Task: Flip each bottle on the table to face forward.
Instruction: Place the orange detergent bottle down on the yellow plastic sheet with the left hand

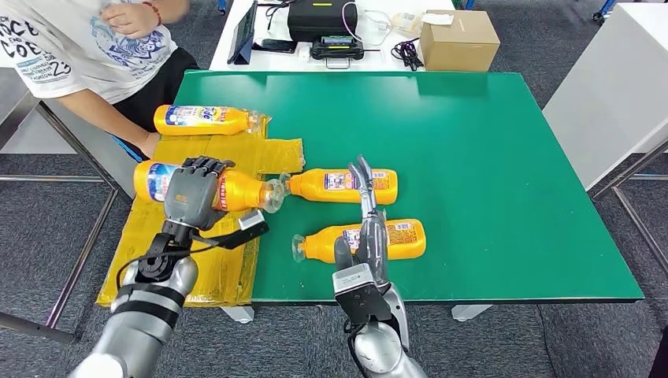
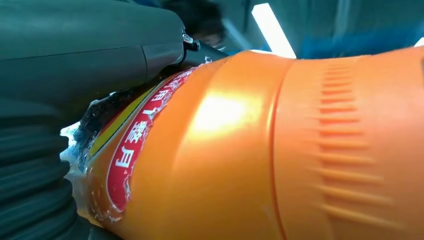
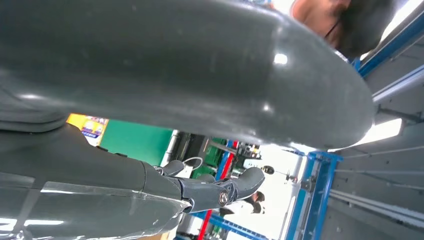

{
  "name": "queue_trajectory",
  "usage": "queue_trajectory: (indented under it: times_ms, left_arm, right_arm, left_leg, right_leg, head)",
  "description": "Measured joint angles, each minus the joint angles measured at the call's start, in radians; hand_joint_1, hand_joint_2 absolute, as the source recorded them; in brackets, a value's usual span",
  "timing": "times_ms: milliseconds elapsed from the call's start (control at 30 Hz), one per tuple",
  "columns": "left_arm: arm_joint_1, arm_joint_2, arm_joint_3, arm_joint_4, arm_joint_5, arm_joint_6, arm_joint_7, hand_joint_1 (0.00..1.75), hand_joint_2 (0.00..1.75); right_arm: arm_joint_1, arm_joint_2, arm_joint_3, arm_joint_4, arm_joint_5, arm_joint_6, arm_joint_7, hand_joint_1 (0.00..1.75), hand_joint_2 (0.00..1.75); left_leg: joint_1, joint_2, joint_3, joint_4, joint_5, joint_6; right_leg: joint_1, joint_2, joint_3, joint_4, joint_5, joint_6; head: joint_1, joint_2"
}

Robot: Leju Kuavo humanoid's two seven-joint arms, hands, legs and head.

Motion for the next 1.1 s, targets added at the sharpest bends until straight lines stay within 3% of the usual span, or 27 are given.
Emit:
queue_trajectory:
  times_ms: [100, 200, 400, 767, 1000, 1033, 1100]
  left_arm:
    - [-0.069, 0.041, -0.058, 0.130, -0.037, -0.072, 0.092, 1.75, 1.75]
    - [-0.120, 0.067, -0.111, 0.237, -0.031, -0.162, 0.110, 1.75, 1.75]
    - [-0.167, 0.092, -0.130, 0.352, 0.016, -0.229, 0.081, 1.75, 1.75]
    - [-0.191, 0.110, -0.127, 0.414, 0.069, -0.258, 0.061, 1.75, 1.75]
    - [-0.190, 0.108, -0.057, 0.420, 0.265, -0.381, -0.063, 1.68, 1.75]
    - [-0.189, 0.108, -0.047, 0.420, 0.284, -0.392, -0.072, 1.58, 1.75]
    - [-0.188, 0.107, -0.034, 0.420, 0.303, -0.402, -0.082, 0.82, 1.75]
  right_arm:
    - [-0.001, -0.002, 0.000, -0.006, 0.000, 0.015, 0.006, 0.00, 0.00]
    - [0.000, -0.002, -0.001, -0.014, 0.002, 0.033, 0.013, 0.00, 0.00]
    - [0.001, -0.002, -0.001, -0.021, 0.009, 0.048, 0.018, 0.00, 0.00]
    - [0.006, -0.002, -0.002, -0.021, 0.009, 0.065, 0.027, 0.00, 0.00]
    - [0.011, -0.002, -0.002, -0.016, 0.003, 0.084, 0.029, 0.00, 0.00]
    - [0.011, -0.002, -0.002, -0.014, 0.000, 0.088, 0.030, 0.00, 0.00]
    - [0.011, -0.002, -0.003, -0.010, -0.004, 0.093, 0.032, 0.00, 0.00]
  left_leg:
    - [0.000, 0.000, 0.000, 0.000, 0.000, 0.000]
    - [0.000, 0.000, 0.000, 0.000, 0.000, 0.000]
    - [0.000, 0.000, -0.001, 0.000, 0.000, 0.000]
    - [0.000, 0.000, -0.001, 0.000, 0.000, 0.000]
    - [0.000, 0.000, -0.001, 0.000, 0.000, 0.000]
    - [0.000, 0.000, -0.001, 0.000, 0.000, 0.000]
    - [0.000, 0.000, 0.000, 0.000, 0.000, 0.000]
  right_leg:
    - [0.000, 0.000, 0.000, 0.000, 0.000, 0.000]
    - [0.000, 0.000, 0.000, 0.001, 0.000, 0.000]
    - [0.000, 0.000, 0.000, 0.000, 0.000, 0.000]
    - [0.000, 0.000, 0.000, 0.000, 0.000, 0.000]
    - [0.000, 0.000, 0.000, 0.000, 0.000, 0.000]
    - [0.000, 0.000, 0.000, 0.000, 0.000, 0.000]
    - [0.000, 0.000, 0.000, 0.000, 0.000, 0.000]
  head:
    - [0.000, 0.000]
    - [0.000, 0.000]
    - [0.000, 0.000]
    - [0.000, 0.000]
    - [0.000, 0.000]
    - [0.000, 0.000]
    - [0.000, 0.000]
